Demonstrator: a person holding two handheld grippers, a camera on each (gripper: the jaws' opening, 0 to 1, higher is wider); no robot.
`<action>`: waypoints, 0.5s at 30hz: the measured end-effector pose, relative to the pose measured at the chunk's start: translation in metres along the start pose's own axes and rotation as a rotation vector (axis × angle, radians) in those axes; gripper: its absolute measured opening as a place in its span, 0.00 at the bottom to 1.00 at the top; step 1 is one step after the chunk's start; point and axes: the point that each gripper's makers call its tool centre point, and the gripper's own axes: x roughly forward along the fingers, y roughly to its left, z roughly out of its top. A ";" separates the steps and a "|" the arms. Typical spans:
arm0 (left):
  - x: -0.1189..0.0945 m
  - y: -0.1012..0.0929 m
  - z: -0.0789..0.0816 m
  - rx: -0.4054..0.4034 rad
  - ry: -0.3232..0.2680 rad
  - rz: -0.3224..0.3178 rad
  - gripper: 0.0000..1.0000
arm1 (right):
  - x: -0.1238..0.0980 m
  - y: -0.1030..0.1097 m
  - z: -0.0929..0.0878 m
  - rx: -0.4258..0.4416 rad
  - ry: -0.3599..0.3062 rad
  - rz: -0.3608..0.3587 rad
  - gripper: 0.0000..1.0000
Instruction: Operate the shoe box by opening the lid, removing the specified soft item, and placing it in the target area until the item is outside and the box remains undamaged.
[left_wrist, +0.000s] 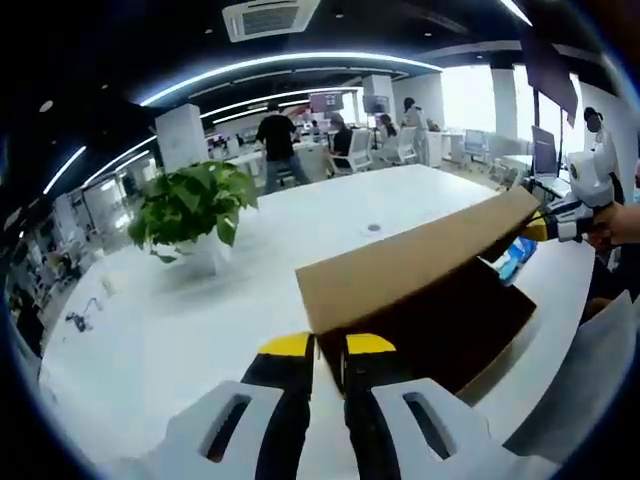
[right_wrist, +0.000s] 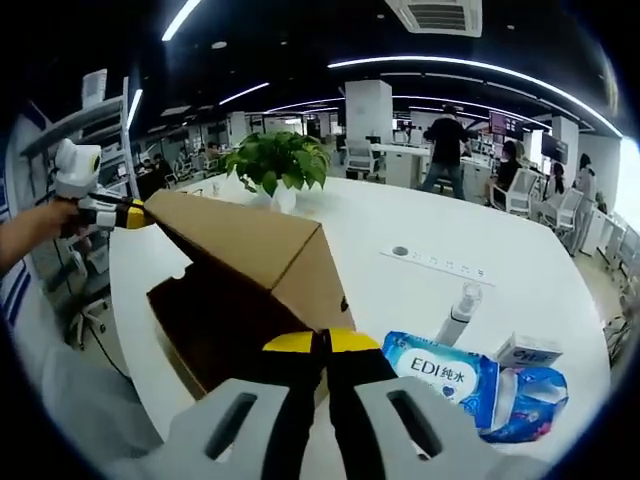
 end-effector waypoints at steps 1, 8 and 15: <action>-0.001 0.000 -0.002 0.000 0.004 0.001 0.04 | 0.000 0.001 -0.001 -0.002 0.002 0.001 0.01; -0.006 -0.004 -0.012 0.006 0.026 -0.008 0.03 | -0.002 0.005 -0.009 -0.022 0.004 0.015 0.02; -0.010 -0.011 -0.020 0.001 0.037 -0.028 0.09 | -0.005 0.010 -0.015 -0.031 -0.004 0.054 0.03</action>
